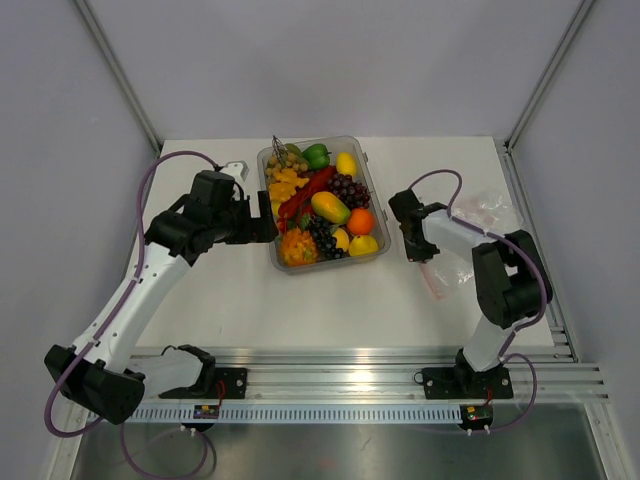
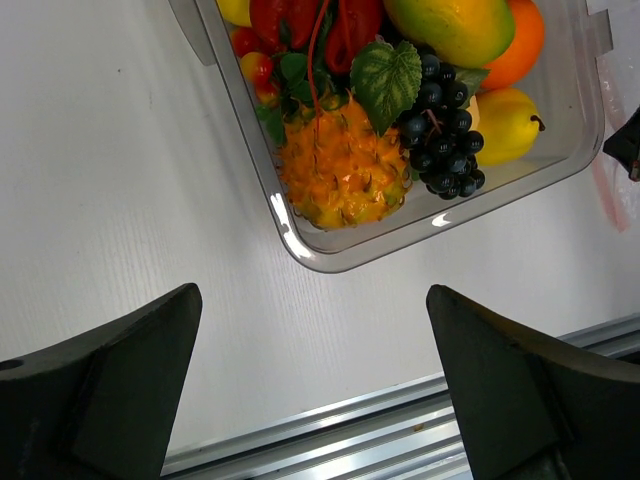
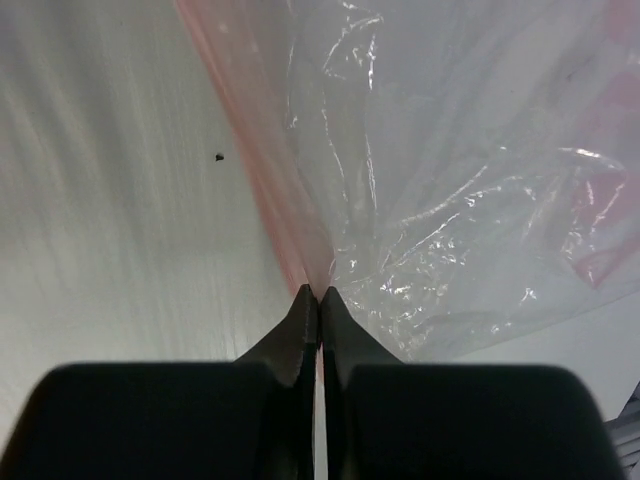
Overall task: Place the food in the zip-top bag and seal the zipper
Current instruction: Pick up the zipper food storage bag at the center of the board.
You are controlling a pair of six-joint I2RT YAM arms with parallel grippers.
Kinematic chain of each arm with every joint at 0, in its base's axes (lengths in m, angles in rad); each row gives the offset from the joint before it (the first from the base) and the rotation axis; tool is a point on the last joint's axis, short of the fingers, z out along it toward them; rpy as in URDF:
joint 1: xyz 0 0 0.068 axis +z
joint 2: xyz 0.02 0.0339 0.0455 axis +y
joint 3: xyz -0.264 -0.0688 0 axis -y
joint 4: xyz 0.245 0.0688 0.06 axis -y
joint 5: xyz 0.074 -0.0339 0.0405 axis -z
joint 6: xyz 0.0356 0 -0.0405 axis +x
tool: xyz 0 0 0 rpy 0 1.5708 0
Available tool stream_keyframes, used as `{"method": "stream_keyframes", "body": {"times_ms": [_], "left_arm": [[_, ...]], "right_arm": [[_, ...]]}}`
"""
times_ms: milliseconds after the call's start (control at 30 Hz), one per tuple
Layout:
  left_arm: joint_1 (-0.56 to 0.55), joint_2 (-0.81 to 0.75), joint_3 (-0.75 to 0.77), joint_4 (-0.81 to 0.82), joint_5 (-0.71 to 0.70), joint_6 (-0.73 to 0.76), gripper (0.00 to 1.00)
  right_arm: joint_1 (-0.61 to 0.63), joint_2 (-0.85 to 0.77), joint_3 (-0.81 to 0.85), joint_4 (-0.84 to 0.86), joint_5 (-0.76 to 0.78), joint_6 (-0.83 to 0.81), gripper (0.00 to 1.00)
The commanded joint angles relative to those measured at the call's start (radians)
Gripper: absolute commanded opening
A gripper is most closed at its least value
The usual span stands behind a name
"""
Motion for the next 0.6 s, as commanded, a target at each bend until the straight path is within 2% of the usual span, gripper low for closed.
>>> {"method": "stream_keyframes", "body": {"times_ms": [0,200,300,333,433,567], "left_arm": [[0.001,-0.015,0.014,0.031,0.011,-0.007,0.99],[-0.059,0.016,0.03,0.107,0.135,-0.019,0.89],[-0.138,0.06,0.025,0.196,0.202,-0.081,0.88],[-0.198,0.074,0.03,0.215,0.213,-0.095,0.89],[-0.308,0.16,0.076,0.276,0.207,-0.133,0.89],[-0.349,0.27,0.125,0.341,0.19,-0.176,0.91]], "right_arm": [[-0.005,-0.166,0.03,-0.043,-0.009,0.046,0.0],[-0.004,-0.337,0.061,-0.137,-0.146,0.099,0.0],[-0.005,-0.409,0.076,-0.16,-0.202,0.134,0.0],[-0.005,-0.427,0.081,-0.163,-0.222,0.151,0.0],[-0.005,-0.5,0.087,-0.171,-0.283,0.165,0.0],[-0.005,-0.549,0.113,-0.218,-0.349,0.189,0.0]]}}
